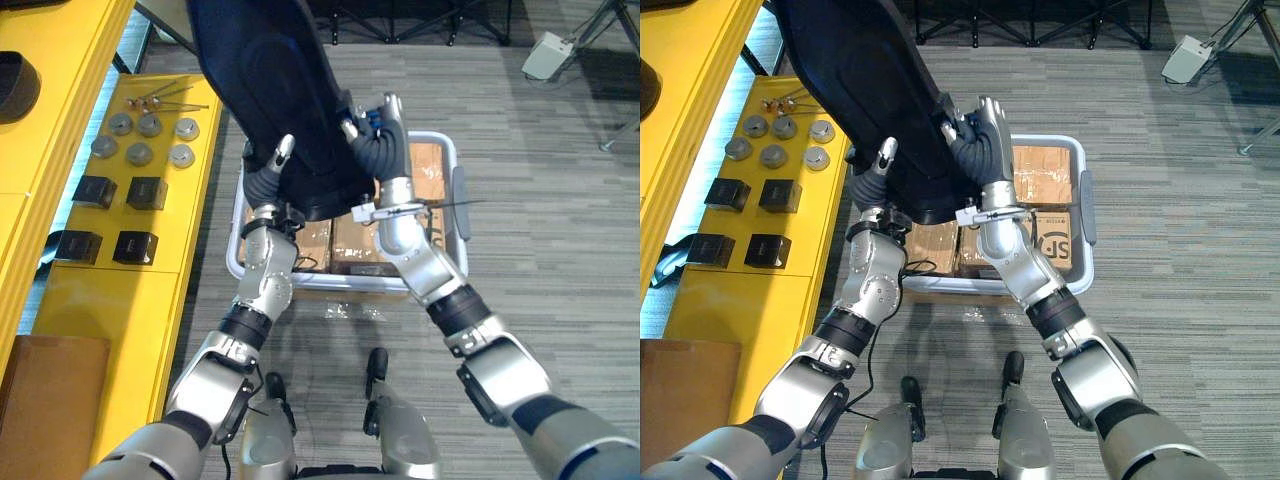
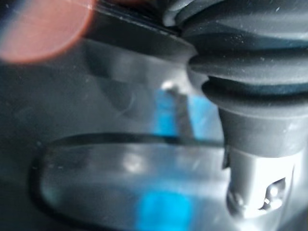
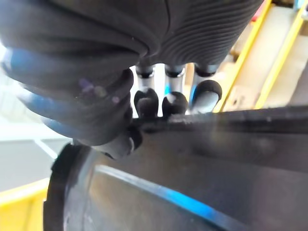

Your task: Walk over and take plastic housings, then place them on the shelf

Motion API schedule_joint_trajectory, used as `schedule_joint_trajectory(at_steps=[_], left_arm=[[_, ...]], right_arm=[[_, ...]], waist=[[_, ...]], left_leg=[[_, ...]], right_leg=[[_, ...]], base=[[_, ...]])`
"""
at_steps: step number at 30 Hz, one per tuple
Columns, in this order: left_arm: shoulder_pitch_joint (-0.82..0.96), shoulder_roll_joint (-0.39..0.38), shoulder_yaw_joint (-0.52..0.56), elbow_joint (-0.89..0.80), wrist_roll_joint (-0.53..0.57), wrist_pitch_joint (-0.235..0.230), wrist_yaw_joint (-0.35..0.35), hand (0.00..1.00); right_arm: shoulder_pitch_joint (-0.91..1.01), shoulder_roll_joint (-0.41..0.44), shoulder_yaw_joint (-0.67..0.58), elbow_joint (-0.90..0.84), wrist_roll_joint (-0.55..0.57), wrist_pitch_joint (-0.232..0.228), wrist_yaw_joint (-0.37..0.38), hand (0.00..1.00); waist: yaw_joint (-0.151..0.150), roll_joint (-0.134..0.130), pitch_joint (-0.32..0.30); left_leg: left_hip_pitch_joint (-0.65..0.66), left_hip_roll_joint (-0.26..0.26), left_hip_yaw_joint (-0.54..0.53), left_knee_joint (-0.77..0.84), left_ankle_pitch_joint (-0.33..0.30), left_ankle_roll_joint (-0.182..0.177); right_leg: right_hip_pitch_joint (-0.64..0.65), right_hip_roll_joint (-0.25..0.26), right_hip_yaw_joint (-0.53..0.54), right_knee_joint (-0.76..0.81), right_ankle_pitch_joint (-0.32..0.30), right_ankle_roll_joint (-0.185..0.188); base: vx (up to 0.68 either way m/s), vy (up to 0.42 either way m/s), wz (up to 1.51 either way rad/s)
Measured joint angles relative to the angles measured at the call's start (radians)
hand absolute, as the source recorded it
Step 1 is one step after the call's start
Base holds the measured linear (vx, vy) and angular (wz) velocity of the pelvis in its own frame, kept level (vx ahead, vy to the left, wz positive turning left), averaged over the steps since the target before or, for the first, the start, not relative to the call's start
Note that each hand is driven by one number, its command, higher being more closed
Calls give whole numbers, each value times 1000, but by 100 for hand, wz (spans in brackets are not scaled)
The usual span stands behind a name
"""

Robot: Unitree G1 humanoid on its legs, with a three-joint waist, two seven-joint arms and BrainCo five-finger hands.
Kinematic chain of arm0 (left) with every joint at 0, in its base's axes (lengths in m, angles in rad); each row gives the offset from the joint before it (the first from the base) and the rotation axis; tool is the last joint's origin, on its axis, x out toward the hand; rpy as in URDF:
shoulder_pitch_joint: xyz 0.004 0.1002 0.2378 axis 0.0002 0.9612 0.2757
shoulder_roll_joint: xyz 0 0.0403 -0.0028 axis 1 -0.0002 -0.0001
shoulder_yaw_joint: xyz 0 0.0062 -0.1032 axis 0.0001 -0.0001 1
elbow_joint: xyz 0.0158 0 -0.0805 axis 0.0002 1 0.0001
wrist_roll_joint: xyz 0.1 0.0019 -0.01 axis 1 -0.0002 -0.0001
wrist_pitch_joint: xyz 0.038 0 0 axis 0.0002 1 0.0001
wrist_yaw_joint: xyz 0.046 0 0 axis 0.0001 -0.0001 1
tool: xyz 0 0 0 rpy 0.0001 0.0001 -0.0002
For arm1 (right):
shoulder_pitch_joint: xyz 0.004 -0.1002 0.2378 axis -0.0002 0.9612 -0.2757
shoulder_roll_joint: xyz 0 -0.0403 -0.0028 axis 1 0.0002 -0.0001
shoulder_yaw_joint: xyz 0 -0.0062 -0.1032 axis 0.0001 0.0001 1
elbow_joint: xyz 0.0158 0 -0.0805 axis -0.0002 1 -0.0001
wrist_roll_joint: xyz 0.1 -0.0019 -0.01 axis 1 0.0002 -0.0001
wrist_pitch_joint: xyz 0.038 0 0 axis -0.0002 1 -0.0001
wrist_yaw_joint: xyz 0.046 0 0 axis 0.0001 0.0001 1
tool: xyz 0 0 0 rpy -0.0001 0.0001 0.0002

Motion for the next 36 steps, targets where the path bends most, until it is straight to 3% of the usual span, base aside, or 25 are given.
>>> schedule_joint_trajectory(at_steps=[8,12,15,16,20,26,31,36], left_arm=[[211,-40,-8,-151,-17,-19,-17,100],[390,-63,-12,-323,72,-13,-5,100],[492,-63,-16,-409,162,28,25,100],[513,-63,-17,-427,196,49,35,100],[559,-58,-10,-460,240,115,55,100],[633,-57,26,-556,302,137,95,100],[694,-61,29,-620,549,146,235,100],[770,-61,96,-658,810,234,338,100]], right_arm=[[205,49,32,-178,30,1,13,100],[342,58,42,-279,34,-29,56,100],[442,62,51,-330,53,-34,76,100],[472,62,52,-343,70,-35,85,0],[533,57,59,-344,112,-32,120,0],[620,44,95,-340,196,-6,170,0],[636,40,110,-339,274,8,196,0],[667,32,117,-396,462,42,327,0]], waist=[[-1,-18,-93],[0,-13,-127],[4,-8,-171],[3,-5,-183],[6,1,-196],[12,3,-222],[31,0,-249],[38,-10,-267]], left_leg=[[67,-10,18,-46,0,0],[95,-20,9,-76,1,-1],[102,-28,-1,-93,6,-1],[101,-32,-14,-96,7,1],[122,-39,-19,-107,9,2],[121,-38,-38,-113,11,0],[136,-38,-41,-126,14,-1],[137,-37,-44,-127,13,-1]], right_leg=[[50,-3,13,-29,-1,6],[74,-11,-11,-29,-15,9],[81,-20,-25,-29,-24,16],[86,-22,-36,-29,-27,19],[107,-29,-47,-29,-32,22],[114,-27,-67,-30,-43,22],[127,-25,-72,-38,-49,26],[131,-24,-80,-39,-52,28]], base=[[35,39,-5],[1,33,12],[5,43,14],[16,29,23],[-3,32,10],[5,10,7],[1,9,2],[5,9,3]])
